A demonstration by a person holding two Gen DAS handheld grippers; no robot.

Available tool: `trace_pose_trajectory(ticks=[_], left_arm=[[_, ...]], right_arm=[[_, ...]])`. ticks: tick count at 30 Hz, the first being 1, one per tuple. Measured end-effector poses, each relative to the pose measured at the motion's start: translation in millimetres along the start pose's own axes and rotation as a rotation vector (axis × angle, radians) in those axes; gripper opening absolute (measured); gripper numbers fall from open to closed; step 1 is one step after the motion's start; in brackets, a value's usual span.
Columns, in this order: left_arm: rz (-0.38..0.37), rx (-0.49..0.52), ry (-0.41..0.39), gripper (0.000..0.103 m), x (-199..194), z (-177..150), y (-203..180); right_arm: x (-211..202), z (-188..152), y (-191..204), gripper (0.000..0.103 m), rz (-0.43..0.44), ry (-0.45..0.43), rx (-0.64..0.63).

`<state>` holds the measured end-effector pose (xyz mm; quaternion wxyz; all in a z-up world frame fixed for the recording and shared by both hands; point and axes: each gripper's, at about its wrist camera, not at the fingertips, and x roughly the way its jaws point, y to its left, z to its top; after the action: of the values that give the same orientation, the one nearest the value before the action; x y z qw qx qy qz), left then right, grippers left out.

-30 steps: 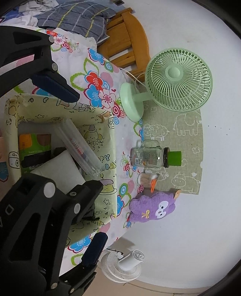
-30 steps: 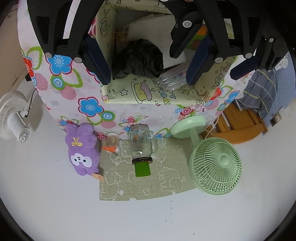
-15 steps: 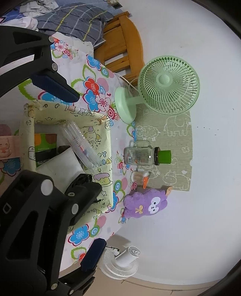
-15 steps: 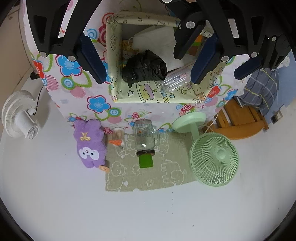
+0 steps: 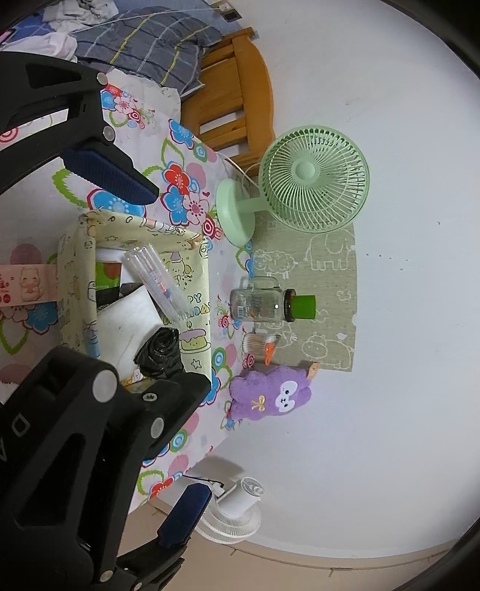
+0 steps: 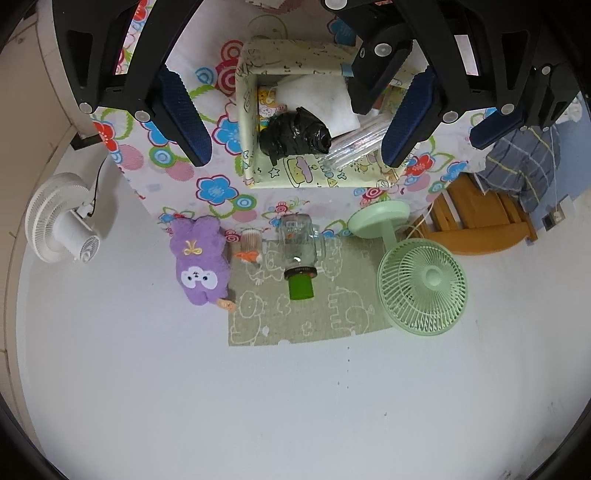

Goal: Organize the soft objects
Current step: 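Withdraw both tools up and away from the fabric box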

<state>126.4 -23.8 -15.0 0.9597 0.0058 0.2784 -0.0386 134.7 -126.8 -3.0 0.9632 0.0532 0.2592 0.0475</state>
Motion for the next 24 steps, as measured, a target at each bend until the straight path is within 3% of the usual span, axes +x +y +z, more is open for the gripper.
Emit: trace_pose_trajectory(ticks=[24], left_arm=[[-0.014, 0.025, -0.089, 0.103, -64, -26, -7]], right_arm=[[-71, -23, 5, 0.095, -0.050, -0.061, -0.016]])
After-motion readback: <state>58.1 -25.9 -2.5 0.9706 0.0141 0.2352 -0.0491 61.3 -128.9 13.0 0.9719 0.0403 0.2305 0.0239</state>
